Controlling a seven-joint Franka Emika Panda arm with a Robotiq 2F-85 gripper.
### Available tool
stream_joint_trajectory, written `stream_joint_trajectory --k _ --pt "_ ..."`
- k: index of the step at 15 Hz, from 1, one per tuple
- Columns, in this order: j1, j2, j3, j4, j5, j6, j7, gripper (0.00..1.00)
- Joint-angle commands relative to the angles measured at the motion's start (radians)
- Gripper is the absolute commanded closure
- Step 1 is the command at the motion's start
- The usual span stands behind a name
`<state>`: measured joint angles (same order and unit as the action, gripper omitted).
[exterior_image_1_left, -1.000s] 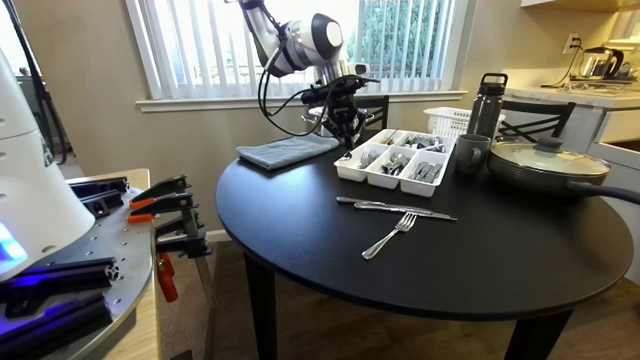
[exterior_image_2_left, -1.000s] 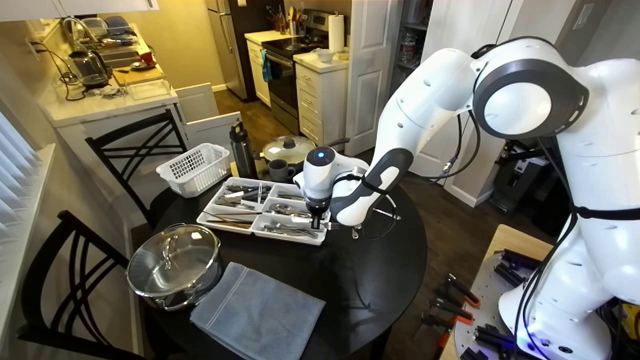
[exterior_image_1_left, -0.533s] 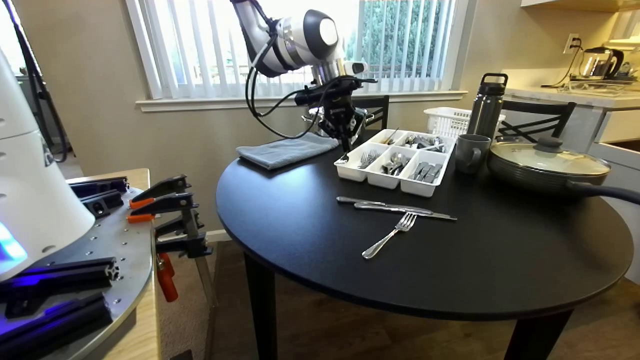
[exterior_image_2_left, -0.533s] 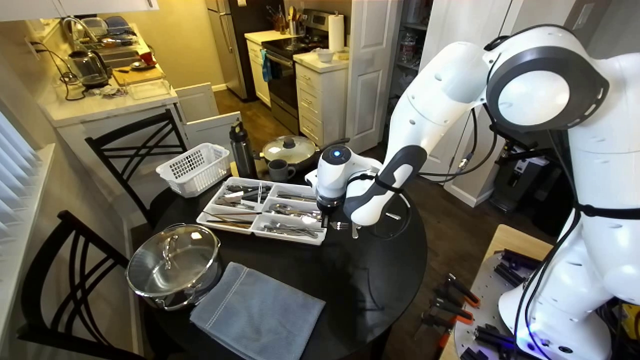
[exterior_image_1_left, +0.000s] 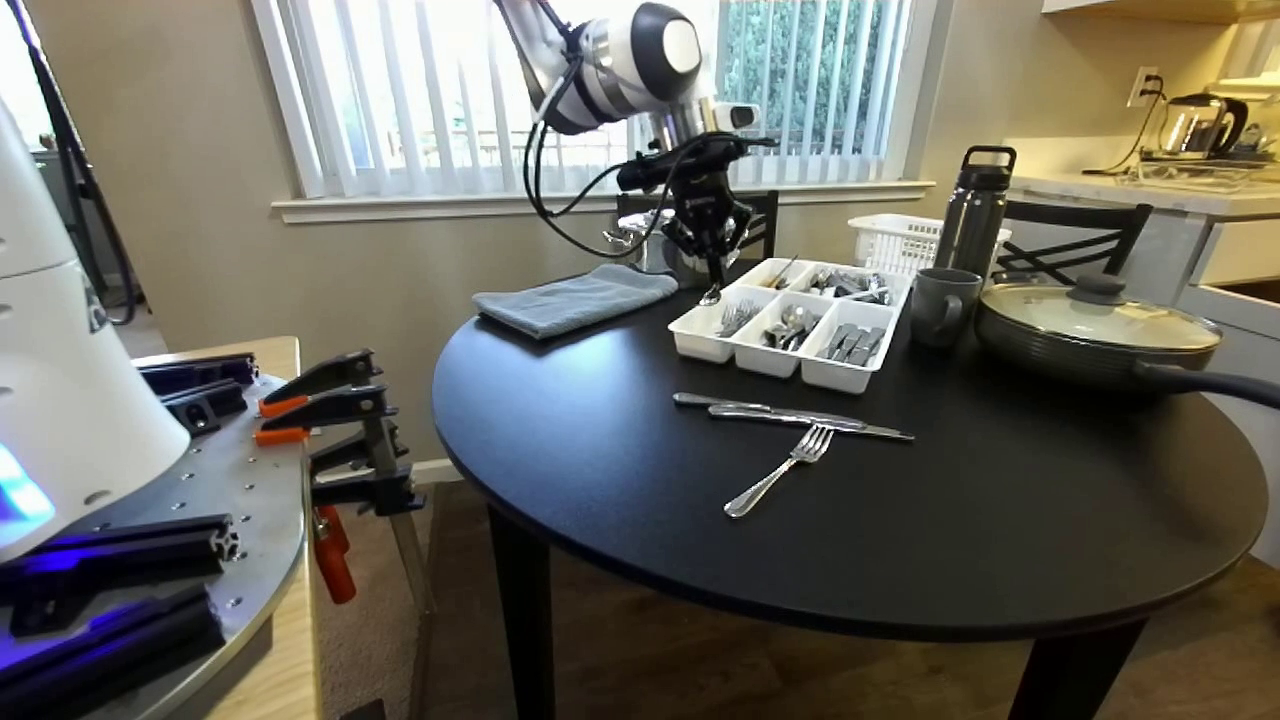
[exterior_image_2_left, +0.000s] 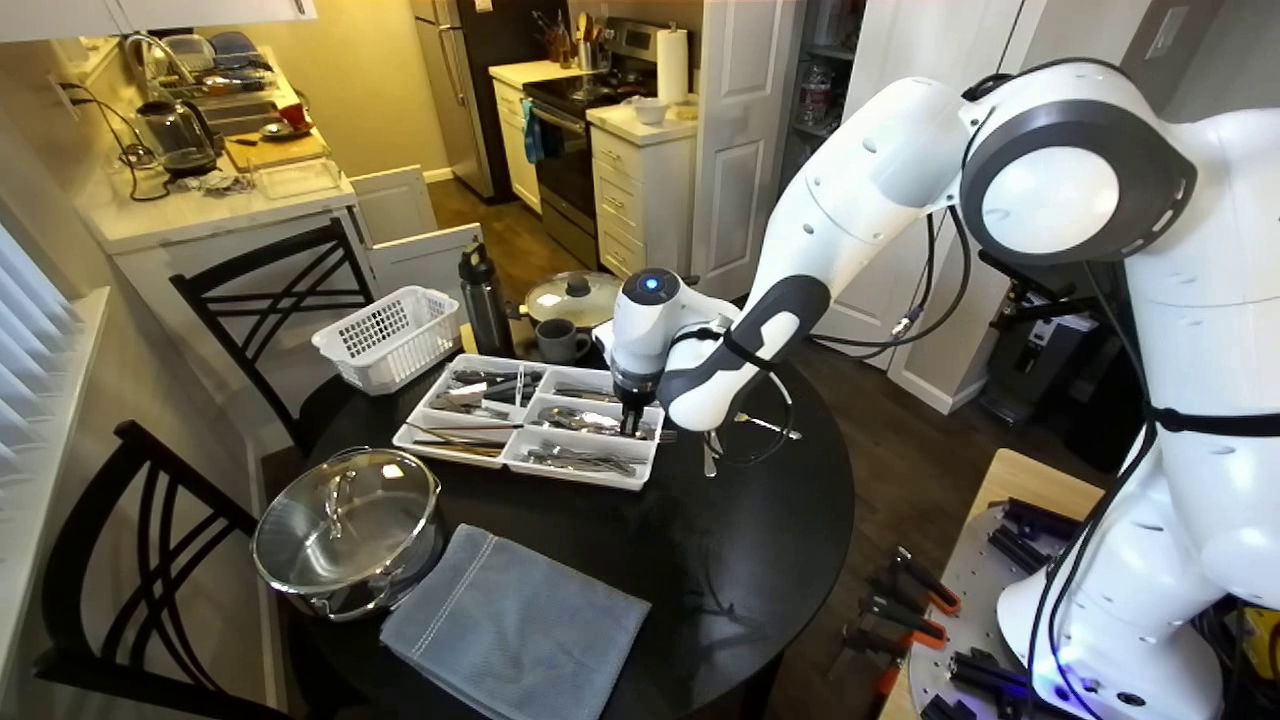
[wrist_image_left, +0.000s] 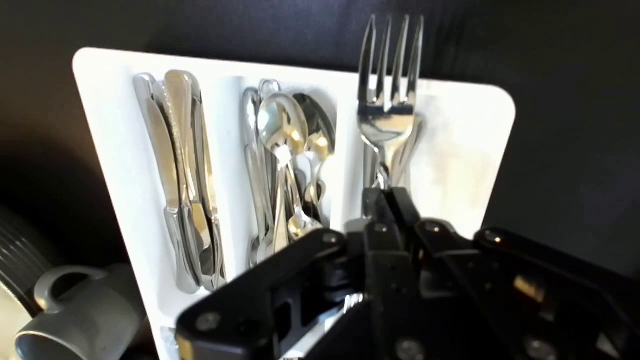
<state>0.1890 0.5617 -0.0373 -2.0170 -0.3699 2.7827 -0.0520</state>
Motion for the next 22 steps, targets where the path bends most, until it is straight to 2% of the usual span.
stream_joint_trajectory --k 1,4,7,12,13,15,19,22 --pt "-0.086 0.064 0.084 0.139 0.094 -0.079 -0.119 0.99" --pt "-0.125 0.117 0.141 0.218 0.142 -0.119 -0.196 0.99" --pt "-0.133 0.148 0.17 0.256 0.152 -0.164 -0.24 0.99" --pt "-0.109 0.139 0.153 0.256 0.143 -0.196 -0.21 0.99" --pt "-0.113 0.141 0.159 0.258 0.153 -0.2 -0.208 0.69" --pt "-0.113 0.143 0.16 0.26 0.155 -0.197 -0.209 0.63" --pt "-0.118 0.11 0.177 0.228 0.172 -0.185 -0.203 0.37" --pt "-0.122 0.038 0.181 0.158 0.244 -0.17 -0.118 0.18"
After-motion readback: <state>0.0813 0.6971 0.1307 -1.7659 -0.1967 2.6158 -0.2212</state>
